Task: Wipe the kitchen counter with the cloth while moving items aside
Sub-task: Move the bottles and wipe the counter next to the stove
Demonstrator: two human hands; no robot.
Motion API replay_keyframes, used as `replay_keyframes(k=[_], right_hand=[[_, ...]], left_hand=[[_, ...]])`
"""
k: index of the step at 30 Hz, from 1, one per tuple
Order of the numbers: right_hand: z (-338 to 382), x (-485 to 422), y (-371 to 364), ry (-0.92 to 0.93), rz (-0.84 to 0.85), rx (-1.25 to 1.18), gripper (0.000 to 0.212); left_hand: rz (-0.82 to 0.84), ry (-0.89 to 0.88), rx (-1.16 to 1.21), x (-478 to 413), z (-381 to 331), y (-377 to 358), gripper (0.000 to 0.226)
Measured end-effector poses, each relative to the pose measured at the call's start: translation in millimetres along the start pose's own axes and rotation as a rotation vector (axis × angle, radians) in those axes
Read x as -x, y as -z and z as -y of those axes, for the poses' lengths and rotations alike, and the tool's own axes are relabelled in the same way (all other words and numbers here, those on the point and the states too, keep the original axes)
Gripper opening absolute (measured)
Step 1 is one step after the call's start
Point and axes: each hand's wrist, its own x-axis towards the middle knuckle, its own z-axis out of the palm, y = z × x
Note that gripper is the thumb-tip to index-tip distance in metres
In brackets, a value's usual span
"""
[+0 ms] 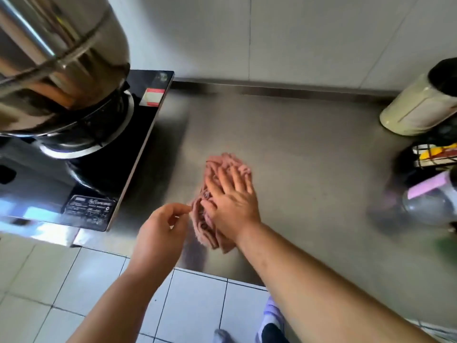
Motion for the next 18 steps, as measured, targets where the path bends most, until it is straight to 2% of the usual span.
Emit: replay_keyframes(k=[3, 5, 8, 11, 14, 16, 18], right_hand=[[12.8, 43.5, -6.0, 0.259, 0.000, -0.038, 0.051], [-28.4, 67.1, -0.4, 0.274, -0.022, -0.041, 0.046], [-125.8, 86.3, 20.8, 0.023, -0.090, 0.050, 0.047], [-219.8, 60.9, 48.5, -0.392, -0.094, 0.127, 0.053], [-253.1, -3.6, 67.2, -0.731, -0.043, 0.050, 0.063], [-231.9, -49.0, 65.1, -0.742, -0.009, 0.023, 0.067], [-182.7, -79.1, 52.1, -0.532, 0.009, 0.058, 0.068]], left_hand=[[0.005, 0.033, 0.001, -5.2, -5.5, -3.2, 0.016], [0.018, 0.029, -0.011, -9.6, -10.8, -8.1, 0.015], [0.047, 0.008, -0.023, -13.7, -18.1, -17.8, 0.013], [0.085, 0.009, -0.033, -14.4, -21.7, -26.6, 0.011], [0.078, 0.020, -0.035, -16.5, -27.0, -31.2, 0.011], [0.052, 0.029, -0.043, -17.4, -30.5, -33.8, 0.011], [0.024, 0.044, -0.045, -17.6, -34.5, -33.8, 0.012]])
